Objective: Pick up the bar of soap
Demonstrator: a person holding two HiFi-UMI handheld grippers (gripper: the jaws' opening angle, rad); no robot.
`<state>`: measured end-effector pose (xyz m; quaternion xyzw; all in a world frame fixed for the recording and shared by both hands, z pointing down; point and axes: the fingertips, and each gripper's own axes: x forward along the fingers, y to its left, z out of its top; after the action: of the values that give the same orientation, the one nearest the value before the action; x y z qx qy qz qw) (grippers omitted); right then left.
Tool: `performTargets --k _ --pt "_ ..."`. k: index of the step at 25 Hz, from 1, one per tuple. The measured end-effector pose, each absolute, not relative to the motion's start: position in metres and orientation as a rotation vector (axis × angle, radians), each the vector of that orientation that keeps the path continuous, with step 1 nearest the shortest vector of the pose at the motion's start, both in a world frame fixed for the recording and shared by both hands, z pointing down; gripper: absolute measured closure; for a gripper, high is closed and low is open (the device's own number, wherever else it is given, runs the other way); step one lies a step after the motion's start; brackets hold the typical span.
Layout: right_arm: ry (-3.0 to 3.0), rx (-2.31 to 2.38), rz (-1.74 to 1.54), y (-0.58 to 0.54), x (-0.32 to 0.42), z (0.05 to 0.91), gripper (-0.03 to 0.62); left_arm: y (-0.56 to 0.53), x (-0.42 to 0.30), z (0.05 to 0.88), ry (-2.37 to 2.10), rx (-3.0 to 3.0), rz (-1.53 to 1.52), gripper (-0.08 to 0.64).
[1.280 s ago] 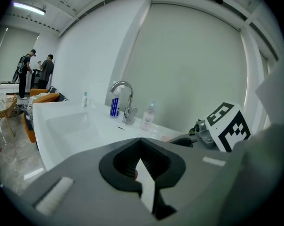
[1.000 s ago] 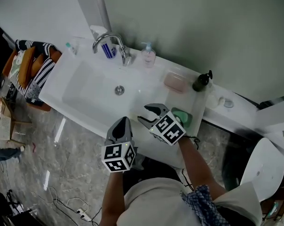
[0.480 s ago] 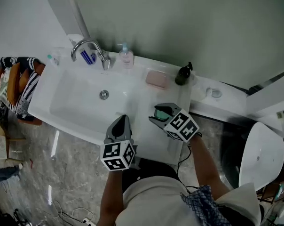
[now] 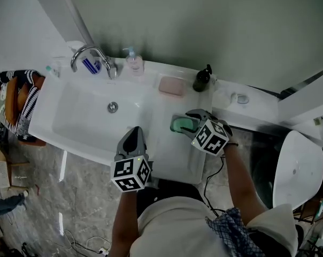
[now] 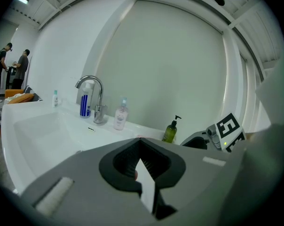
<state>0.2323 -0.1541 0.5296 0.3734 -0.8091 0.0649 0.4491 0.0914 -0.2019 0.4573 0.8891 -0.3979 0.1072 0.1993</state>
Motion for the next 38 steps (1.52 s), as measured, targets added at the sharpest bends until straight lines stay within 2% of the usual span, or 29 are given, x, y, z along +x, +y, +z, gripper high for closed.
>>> performTargets --k 11,22,27,38 --pt "-1.823 0.644 0.095 -0.143 0.235 0.581 0.379 -0.220 0.091 0.461 -1.145 2.450 0.299 0.554" --pt "-1.787 0.646 0.015 -0.158 0.233 0.589 0.374 -0.221 0.090 0.473 -1.150 2.426 0.334 0.554" --pt "-1.744 0.665 -0.052 -0.173 0.236 0.589 0.347 -0.219 0.091 0.475 -1.148 2.425 0.346 0.554" --pt "-1.741 0.577 0.084 -0.180 0.240 0.609 0.347 -0.219 0.093 0.478 -1.140 2.422 0.361 0.554"
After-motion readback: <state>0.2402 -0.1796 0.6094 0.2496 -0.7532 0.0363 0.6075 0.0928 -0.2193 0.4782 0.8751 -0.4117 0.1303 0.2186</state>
